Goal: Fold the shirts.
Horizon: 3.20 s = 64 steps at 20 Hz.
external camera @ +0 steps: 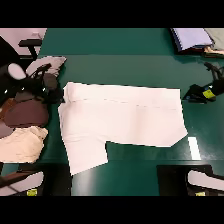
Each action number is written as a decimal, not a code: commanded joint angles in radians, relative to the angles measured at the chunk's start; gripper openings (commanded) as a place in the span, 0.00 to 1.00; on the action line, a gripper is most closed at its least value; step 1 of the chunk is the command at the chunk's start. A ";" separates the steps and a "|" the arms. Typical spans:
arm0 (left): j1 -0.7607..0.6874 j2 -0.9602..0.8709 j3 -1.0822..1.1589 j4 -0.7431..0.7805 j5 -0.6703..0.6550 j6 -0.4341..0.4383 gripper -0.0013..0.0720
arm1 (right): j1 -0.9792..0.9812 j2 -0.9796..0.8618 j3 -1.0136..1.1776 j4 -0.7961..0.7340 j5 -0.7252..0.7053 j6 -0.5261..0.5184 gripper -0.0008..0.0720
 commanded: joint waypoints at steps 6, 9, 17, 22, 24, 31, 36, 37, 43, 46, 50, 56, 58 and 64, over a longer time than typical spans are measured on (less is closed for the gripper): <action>-0.001 0.406 -0.565 -0.104 -0.072 -0.094 0.56 | -0.029 0.235 -0.216 0.016 -0.062 -0.005 0.54; -0.001 0.405 -0.654 -0.159 -0.009 -0.083 0.56 | -0.007 0.235 -0.216 0.016 -0.063 -0.008 0.54; -0.001 0.405 -0.707 -0.190 0.090 -0.080 0.33 | 0.025 0.235 -0.216 0.012 -0.064 -0.009 0.54; -0.001 0.406 -0.640 -0.222 0.065 -0.045 0.05 | -0.124 0.256 -0.299 -0.067 0.063 -0.025 0.54; -0.001 0.406 -0.599 -0.223 0.060 -0.038 0.05 | -0.218 0.296 -0.426 -0.092 0.066 -0.025 0.63; -0.001 0.406 -0.568 -0.226 0.057 -0.039 0.05 | -0.269 0.310 -0.721 0.090 -0.071 -0.050 0.63; -0.001 0.406 -0.568 -0.226 0.056 -0.038 0.05 | -0.124 0.310 -0.737 0.092 -0.171 -0.050 0.42; -0.001 0.406 -0.568 -0.226 0.056 -0.038 0.05 | -0.109 0.310 -0.737 0.092 -0.174 -0.050 0.40; -0.001 0.406 -0.456 -0.235 -0.003 -0.030 0.05 | -0.097 0.311 -0.604 0.020 -0.028 -0.050 0.03; -0.001 0.397 -0.314 -0.235 0.049 -0.030 0.05 | -0.095 0.309 -0.426 0.000 0.023 -0.040 0.03; -0.001 0.260 -0.144 -0.241 0.120 0.005 0.05 | -0.016 0.177 -0.180 -0.002 0.022 -0.037 0.03; -0.001 -0.116 0.131 -0.243 0.266 0.103 0.05 | 0.066 -0.180 0.171 0.008 -0.025 -0.011 0.03; -0.001 -0.223 0.194 -0.261 0.326 0.104 0.05 | 0.066 -0.272 0.252 0.019 -0.038 -0.011 0.03; -0.001 -0.326 0.237 -0.351 0.440 0.125 0.58 | 0.035 -0.426 0.424 0.143 -0.034 -0.034 0.53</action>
